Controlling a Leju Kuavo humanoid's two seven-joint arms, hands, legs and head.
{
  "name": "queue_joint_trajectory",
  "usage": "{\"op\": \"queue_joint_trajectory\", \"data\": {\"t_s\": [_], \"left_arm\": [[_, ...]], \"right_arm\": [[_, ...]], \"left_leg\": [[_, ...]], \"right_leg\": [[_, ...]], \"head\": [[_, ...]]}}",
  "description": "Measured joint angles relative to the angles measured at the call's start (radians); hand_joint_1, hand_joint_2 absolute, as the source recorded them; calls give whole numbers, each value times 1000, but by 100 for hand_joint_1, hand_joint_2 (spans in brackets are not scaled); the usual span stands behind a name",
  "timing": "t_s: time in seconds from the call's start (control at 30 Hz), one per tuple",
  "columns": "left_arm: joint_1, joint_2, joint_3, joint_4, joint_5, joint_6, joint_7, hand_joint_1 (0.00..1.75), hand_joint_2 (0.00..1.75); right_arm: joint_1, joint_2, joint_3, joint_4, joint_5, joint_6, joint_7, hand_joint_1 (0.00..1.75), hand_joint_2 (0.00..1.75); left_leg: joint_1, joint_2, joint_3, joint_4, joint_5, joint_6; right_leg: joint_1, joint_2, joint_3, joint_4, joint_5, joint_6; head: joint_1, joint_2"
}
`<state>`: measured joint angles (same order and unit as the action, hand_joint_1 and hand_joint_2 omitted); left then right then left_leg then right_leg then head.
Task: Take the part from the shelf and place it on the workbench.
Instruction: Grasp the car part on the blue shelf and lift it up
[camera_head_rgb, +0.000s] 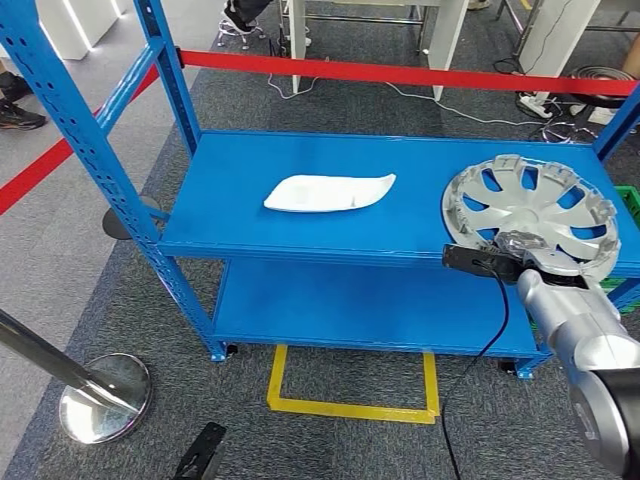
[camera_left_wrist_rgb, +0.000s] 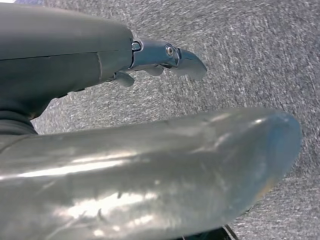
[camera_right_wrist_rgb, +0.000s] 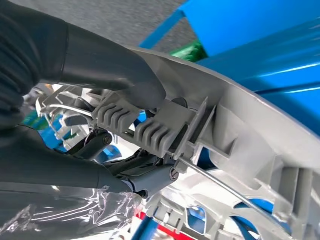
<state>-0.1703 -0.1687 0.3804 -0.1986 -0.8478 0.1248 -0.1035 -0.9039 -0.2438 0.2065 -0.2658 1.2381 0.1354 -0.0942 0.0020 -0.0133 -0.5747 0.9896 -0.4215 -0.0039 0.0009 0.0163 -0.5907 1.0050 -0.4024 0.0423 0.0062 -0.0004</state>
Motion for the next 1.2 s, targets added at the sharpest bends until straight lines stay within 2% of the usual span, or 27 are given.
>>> {"op": "queue_joint_trajectory", "data": {"t_s": [0.23, 0.37, 0.47, 0.6, 0.83, 1.0, 1.13, 1.2], "left_arm": [[17, 5, 28, 0, 5, 8, -10, 0, 0], [27, 8, 42, 0, 14, 17, -21, 0, 175], [36, 10, 58, 0, 21, 25, -38, 0, 175], [50, 12, 81, 0, 27, 38, -61, 0, 0], [73, 14, 116, 0, 34, 48, -91, 0, 0], [79, 15, 131, 0, 38, 56, -100, 0, 0], [85, 15, 136, 0, 39, 66, -103, 0, 175], [88, 15, 140, 0, 35, 77, -104, 0, 175]], "right_arm": [[23, 6, 5, -21, -10, -93, -62, 175, 175], [36, 11, 6, -52, -34, -166, -116, 175, 175], [54, 17, 6, -114, -90, -248, -169, 175, 175], [132, 17, 22, -343, -206, -333, -176, 175, 175], [320, -21, 90, -828, -277, -430, -117, 175, 175], [396, -48, 122, -1031, -268, -458, -103, 175, 175], [454, -61, 139, -1146, -264, -505, -99, 175, 175], [484, -64, 148, -1205, -260, -532, -93, 175, 175]], "left_leg": [[0, 0, -4, 0, 1, 0], [0, 0, -8, 0, 1, 0], [-1, 0, -14, 0, 4, 1], [-1, -1, -20, 0, 6, 1], [-1, -5, -27, 0, 6, 0], [-1, -5, -28, 0, 6, 0], [-1, -5, -29, 0, 6, 0], [-1, -5, -29, 0, 6, 0]], "right_leg": [[0, 0, -3, 0, 0, 0], [0, -1, -7, 1, 1, 1], [-1, -1, -13, 1, 3, 2], [-1, -3, -19, 1, 3, 2], [-1, -6, -25, 1, 2, 2], [-1, -6, -26, 1, 1, 1], [-1, -7, -26, 1, 1, 2], [-1, -7, -26, 1, 2, 2]], "head": [[0, 0], [0, 0], [0, 0], [0, 0], [0, 0], [0, 0], [0, 0], [0, 0]]}}
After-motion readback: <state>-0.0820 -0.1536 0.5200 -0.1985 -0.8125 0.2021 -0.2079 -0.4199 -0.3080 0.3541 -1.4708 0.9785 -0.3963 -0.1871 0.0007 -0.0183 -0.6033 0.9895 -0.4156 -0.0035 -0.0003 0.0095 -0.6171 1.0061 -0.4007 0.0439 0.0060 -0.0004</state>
